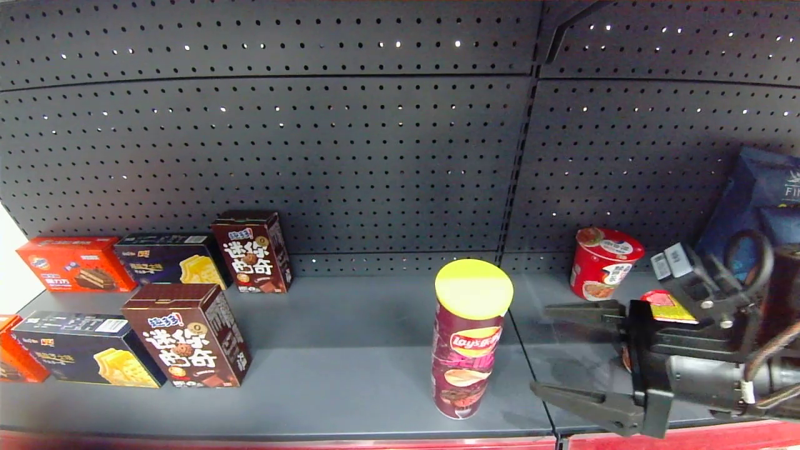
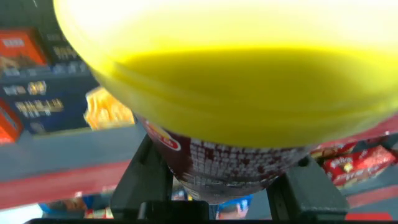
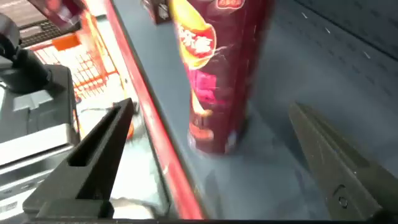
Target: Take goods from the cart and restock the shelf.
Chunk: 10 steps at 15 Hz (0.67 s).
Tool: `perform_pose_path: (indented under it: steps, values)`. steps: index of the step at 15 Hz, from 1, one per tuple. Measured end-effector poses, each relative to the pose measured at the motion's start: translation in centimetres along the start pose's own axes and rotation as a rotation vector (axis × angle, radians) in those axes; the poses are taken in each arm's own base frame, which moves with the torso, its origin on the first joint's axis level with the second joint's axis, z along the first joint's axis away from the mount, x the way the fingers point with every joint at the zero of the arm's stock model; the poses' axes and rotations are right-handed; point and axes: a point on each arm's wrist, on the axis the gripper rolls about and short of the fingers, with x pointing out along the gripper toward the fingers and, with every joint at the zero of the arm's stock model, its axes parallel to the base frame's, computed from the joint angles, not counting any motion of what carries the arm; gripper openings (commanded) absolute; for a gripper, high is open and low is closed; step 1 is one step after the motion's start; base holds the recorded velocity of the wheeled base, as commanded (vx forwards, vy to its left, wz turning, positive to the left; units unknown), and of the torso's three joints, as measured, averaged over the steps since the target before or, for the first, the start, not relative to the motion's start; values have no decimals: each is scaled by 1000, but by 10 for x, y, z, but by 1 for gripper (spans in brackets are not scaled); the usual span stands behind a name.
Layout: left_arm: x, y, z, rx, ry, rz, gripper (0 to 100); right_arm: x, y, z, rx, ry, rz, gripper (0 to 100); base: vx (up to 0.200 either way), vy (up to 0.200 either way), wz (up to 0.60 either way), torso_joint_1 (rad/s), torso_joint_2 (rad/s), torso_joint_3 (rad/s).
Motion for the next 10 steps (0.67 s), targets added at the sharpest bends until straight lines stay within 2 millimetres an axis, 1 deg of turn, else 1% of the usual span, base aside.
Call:
perform_pose_path:
  steps: [2, 3, 4, 6, 8, 10]
  values:
    - [-3, -2, 18, 18, -47, -32, 0, -29, 16, 17, -4, 15, -96, 100, 0, 0, 0, 0, 0, 0]
    - [-3, -3, 28, 28, -64, -48, 0, -42, 23, 20, -1, 29, -146, 100, 0, 0, 0, 0, 0, 0]
    - [-2, -4, 39, 35, -75, -78, 0, -56, 31, 19, 6, 52, -209, 100, 0, 0, 0, 0, 0, 0]
    - [6, -6, 63, 50, -75, -191, 0, -82, 47, 11, 34, 81, -298, 100, 0, 0, 0, 0, 0, 0]
    - [20, -6, 77, 77, -41, -292, 0, -96, 55, 9, 77, 54, -372, 100, 0, 0, 0, 0, 0, 0]
    - [38, -5, 85, 90, 9, -381, 0, -103, 58, 9, 140, 16, -409, 100, 0, 0, 0, 0, 0, 0]
